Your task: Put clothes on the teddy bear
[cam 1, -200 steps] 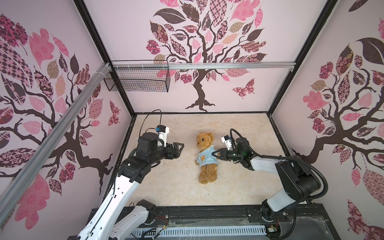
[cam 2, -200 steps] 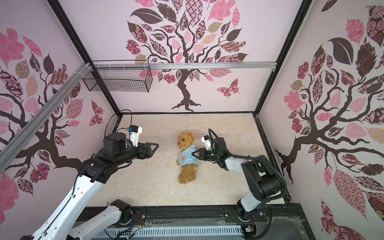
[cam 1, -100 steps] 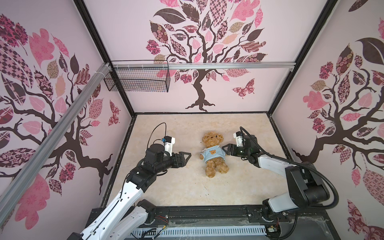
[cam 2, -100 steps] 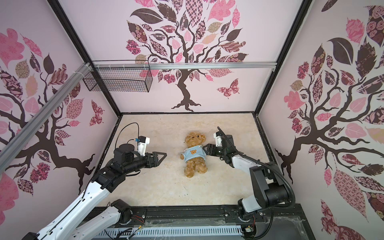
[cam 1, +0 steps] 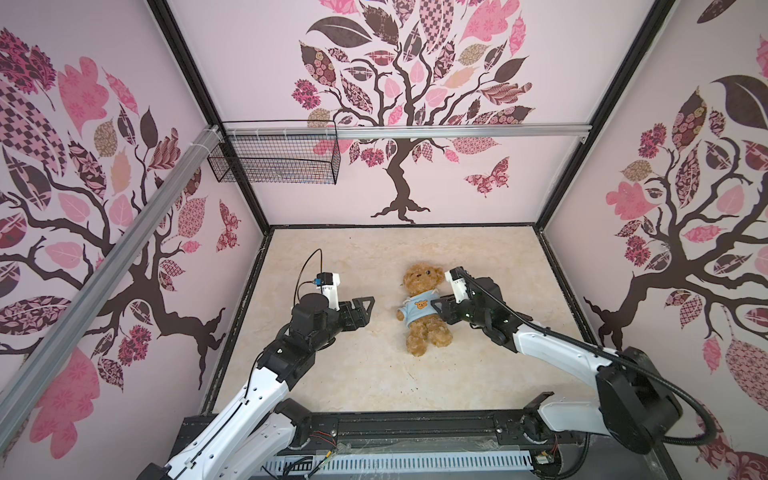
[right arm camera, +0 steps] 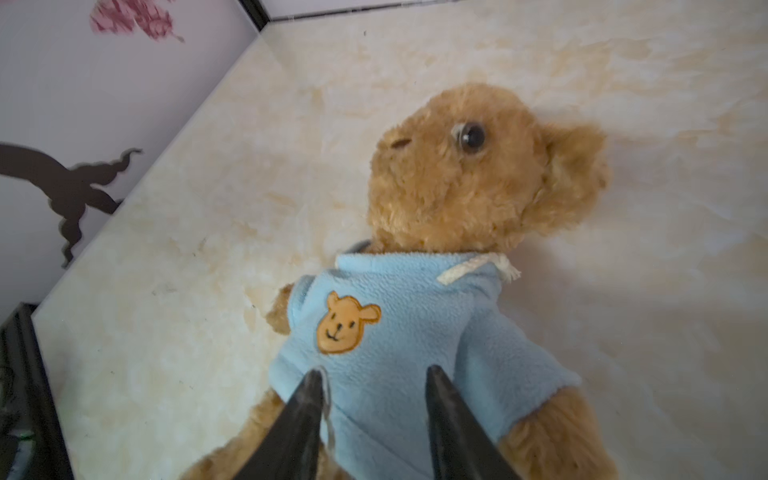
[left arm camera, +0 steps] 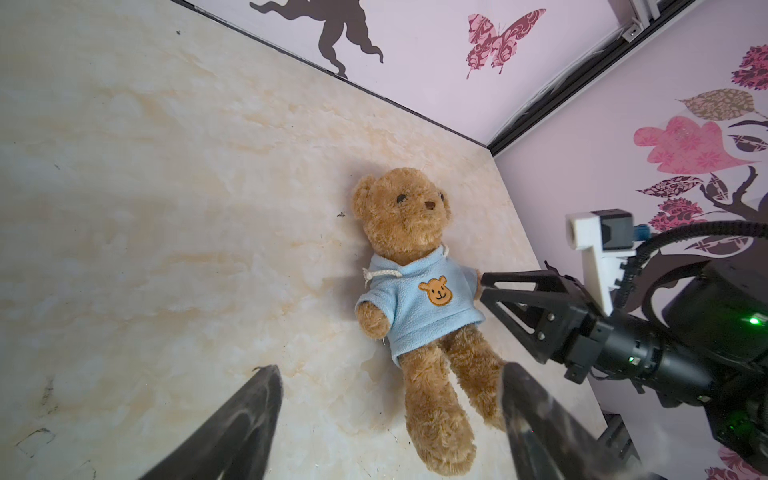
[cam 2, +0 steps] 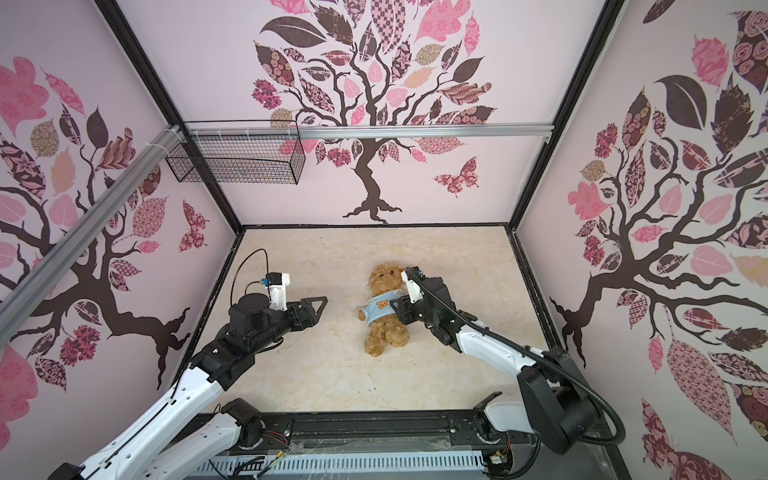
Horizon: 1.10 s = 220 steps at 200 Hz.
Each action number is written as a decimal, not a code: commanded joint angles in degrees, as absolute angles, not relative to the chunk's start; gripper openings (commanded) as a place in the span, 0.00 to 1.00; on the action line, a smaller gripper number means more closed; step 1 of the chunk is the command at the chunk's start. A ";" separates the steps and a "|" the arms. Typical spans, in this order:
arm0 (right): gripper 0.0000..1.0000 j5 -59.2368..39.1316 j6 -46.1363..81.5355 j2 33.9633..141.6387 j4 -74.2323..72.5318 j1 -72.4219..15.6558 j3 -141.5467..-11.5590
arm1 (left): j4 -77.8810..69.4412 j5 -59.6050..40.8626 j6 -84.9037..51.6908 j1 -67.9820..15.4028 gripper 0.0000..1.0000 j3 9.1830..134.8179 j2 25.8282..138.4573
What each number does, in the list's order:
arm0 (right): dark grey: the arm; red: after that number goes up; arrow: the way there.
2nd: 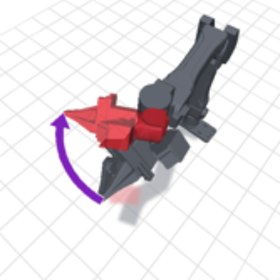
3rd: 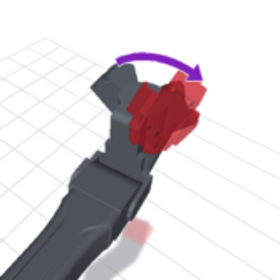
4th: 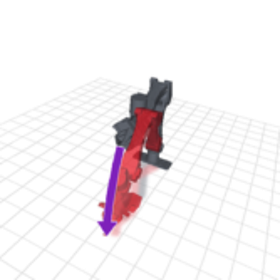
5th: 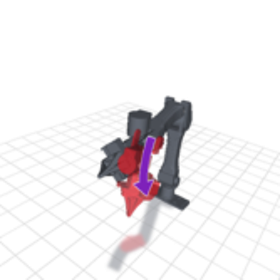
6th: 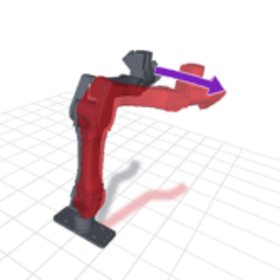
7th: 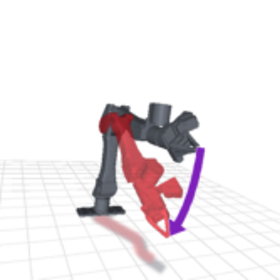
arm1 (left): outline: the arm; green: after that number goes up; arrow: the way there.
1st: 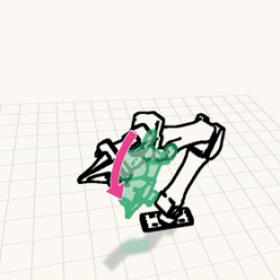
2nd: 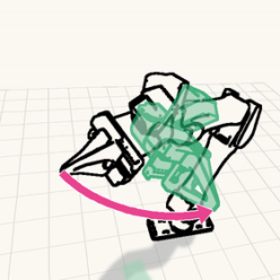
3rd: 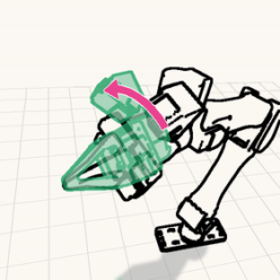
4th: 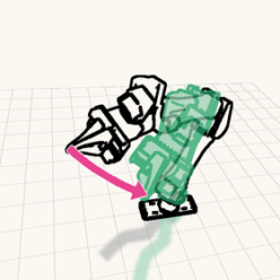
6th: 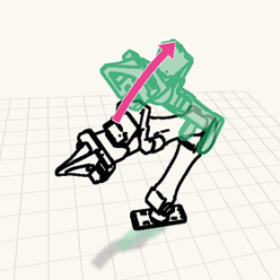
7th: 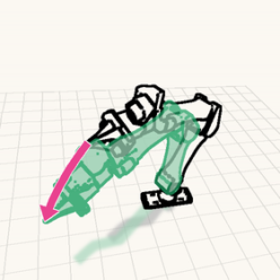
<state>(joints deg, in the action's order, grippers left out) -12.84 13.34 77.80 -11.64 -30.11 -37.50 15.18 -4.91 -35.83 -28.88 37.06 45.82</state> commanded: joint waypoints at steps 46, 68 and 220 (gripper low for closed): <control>0.26 -12.22 14.15 86.18 -14.78 -34.15 -32.91 | 12.98 2.48 -35.91 -29.01 0.85 31.54 45.42; 0.25 -13.72 13.51 88.66 -21.76 -35.00 -31.50 | 12.01 6.74 -36.75 -29.01 0.85 29.66 44.32; 0.73 8.30 3.01 64.64 -10.28 -31.10 -37.71 | -14.73 43.97 -19.07 -23.98 0.94 20.32 45.72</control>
